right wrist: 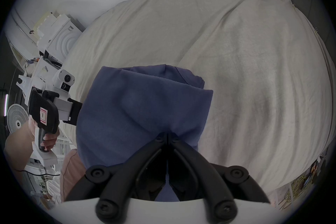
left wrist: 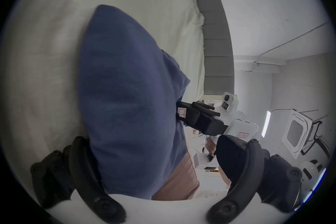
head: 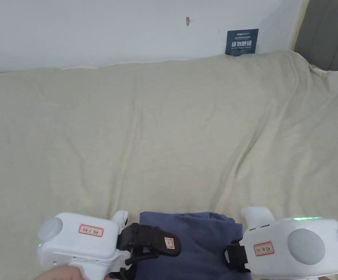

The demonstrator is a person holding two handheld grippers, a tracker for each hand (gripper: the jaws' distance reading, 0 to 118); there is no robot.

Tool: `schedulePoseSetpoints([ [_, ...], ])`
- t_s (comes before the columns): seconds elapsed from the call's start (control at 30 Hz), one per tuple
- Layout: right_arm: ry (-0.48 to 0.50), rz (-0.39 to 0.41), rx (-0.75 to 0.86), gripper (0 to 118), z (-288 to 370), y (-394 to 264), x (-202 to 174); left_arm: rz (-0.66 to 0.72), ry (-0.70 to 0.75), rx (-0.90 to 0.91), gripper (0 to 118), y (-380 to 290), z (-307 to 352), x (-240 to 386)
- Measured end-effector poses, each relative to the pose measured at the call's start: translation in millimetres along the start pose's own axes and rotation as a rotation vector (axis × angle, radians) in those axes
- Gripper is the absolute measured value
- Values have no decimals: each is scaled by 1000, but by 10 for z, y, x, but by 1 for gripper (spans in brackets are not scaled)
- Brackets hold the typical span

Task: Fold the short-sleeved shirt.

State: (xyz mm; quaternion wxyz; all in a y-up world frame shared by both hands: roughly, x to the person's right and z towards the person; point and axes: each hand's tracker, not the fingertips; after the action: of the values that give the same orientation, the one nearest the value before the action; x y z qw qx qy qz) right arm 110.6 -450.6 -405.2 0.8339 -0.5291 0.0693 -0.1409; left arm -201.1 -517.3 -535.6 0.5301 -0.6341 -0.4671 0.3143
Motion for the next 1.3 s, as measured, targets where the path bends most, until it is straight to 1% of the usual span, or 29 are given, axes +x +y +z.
schedulePoseSetpoints([
  [0.07, 6, -9, -1, 2, -9, 7, 12, 6, 24, 8, 111, -6, -26, 4],
  [0.1, 8, -13, -1, 2, -10, 5, 19, 5, 32, 32, 108, -26, -12, 37],
  [0.13, 11, -17, 0, 2, -7, 1, 26, 2, 60, 42, 99, -39, -8, 80],
  [0.17, 15, -20, 2, 2, -2, -5, 32, -43, 128, 60, 70, -59, 11, 125],
  [0.2, 18, -21, 5, 2, -6, -2, 46, -82, 211, 67, 21, -77, 17, 169],
  [0.23, 25, -24, 10, 2, 1, -13, 60, -121, 293, 64, 21, -79, 6, 175],
  [0.27, 61, -39, 21, 2, 9, -23, 73, -113, 336, 59, 21, -94, -16, 149],
  [0.3, 47, -43, 20, 2, 13, -32, 77, -65, 266, 37, 21, -115, -58, 154],
  [0.33, 49, -49, 21, 2, 15, -36, 80, -70, 273, 51, 21, -118, -61, 179],
  [0.47, 64, -64, 37, 2, 66, -57, 82, -112, 331, 56, 21, -140, -65, 315],
  [0.53, 74, -59, 52, 2, 131, -81, 47, -129, 359, 60, 21, -157, -19, 429],
  [0.63, 99, -47, 67, 2, 247, -113, -34, -165, 444, 104, 21, -231, 191, 570],
  [0.67, 106, -39, 73, 2, 289, -130, -71, -189, 466, 113, 21, -271, 332, 604],
  [0.73, 113, -27, 81, 2, 350, -158, -154, -186, 501, 131, 21, -347, 696, 611],
  [0.83, 141, -5, 73, 2, 378, -188, -326, -186, 639, 184, 21, -454, 1449, 557],
  [0.93, 162, 22, 53, 2, 364, -197, -572, -117, 796, 239, 21, -554, 2314, 356],
  [1.0, 167, 35, 39, 2, 326, -189, -770, -77, 938, 278, 21, -618, 2909, 193],
  [1.13, 186, 56, 0, 2, 199, -131, -1093, 11, 1166, 333, 21, -707, 3847, -91],
  [1.2, 194, 69, -20, 2, 126, -101, -1260, 41, 1318, 338, 21, -722, 4159, -208],
  [1.27, 199, 86, -36, 2, 41, -69, -1395, 62, 1394, 320, 21, -724, 4397, -324],
  [1.3, 199, 100, -43, 2, 5, -59, -1473, 85, 1393, 325, 21, -737, 4445, -358],
])
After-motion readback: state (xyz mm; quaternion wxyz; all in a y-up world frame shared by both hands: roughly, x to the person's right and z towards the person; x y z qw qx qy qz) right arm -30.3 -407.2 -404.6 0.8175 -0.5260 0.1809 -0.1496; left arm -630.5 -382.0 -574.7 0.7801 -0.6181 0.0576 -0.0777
